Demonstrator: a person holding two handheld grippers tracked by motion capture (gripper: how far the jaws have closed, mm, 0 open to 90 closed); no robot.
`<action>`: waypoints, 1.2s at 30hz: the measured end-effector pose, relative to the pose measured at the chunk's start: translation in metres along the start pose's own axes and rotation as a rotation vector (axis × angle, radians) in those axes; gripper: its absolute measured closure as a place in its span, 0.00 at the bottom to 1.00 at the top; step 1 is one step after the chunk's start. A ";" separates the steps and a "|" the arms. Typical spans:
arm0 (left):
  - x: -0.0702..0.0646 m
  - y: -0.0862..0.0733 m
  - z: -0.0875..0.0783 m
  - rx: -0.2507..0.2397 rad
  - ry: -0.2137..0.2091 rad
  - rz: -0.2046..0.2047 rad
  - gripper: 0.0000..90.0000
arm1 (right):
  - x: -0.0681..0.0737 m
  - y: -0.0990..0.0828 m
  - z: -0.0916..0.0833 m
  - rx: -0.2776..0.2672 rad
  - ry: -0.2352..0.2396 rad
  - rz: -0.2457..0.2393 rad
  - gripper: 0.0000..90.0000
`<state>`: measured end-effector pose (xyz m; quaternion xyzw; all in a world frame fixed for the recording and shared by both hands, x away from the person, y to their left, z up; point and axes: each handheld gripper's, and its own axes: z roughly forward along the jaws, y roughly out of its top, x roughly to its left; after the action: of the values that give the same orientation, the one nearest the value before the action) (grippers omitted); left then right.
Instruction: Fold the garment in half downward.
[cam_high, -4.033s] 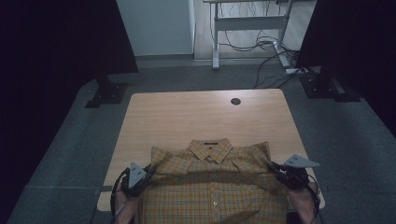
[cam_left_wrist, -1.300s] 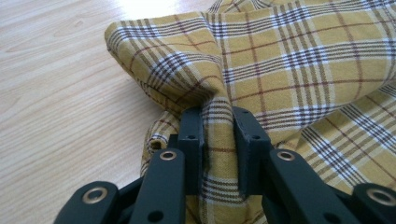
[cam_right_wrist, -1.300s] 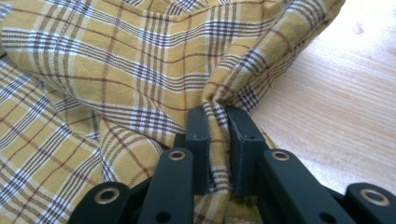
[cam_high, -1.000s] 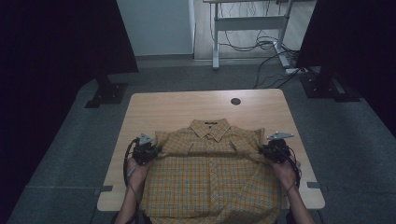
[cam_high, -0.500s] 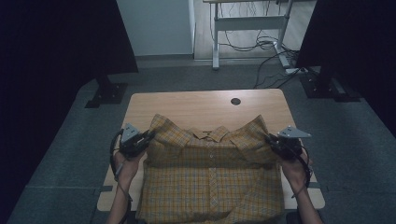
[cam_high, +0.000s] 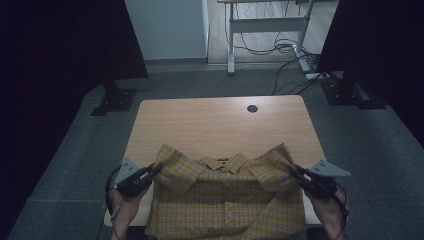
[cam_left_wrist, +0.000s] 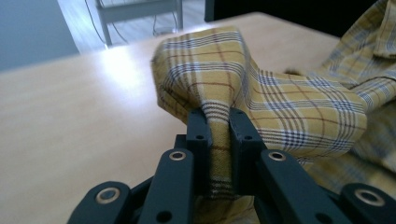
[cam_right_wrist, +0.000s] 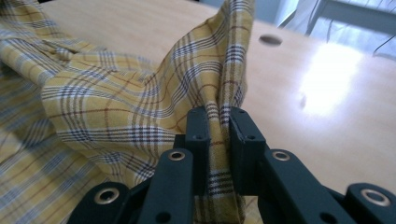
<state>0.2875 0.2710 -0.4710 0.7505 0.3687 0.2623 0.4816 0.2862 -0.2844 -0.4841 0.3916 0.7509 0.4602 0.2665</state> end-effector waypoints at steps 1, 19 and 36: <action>-0.002 -0.006 0.000 0.017 -0.004 -0.003 0.89 | 0.002 -0.007 0.000 0.012 0.010 0.009 0.88; -0.031 -0.071 0.020 0.285 0.001 0.053 0.84 | 0.008 -0.074 0.016 0.248 0.081 0.097 0.86; -0.012 -0.057 0.061 0.336 0.054 0.139 0.83 | -0.006 -0.059 0.052 0.288 0.041 0.073 0.88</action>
<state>0.3087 0.2442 -0.5474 0.8367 0.3675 0.2498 0.3202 0.3088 -0.2805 -0.5591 0.4434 0.7997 0.3650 0.1751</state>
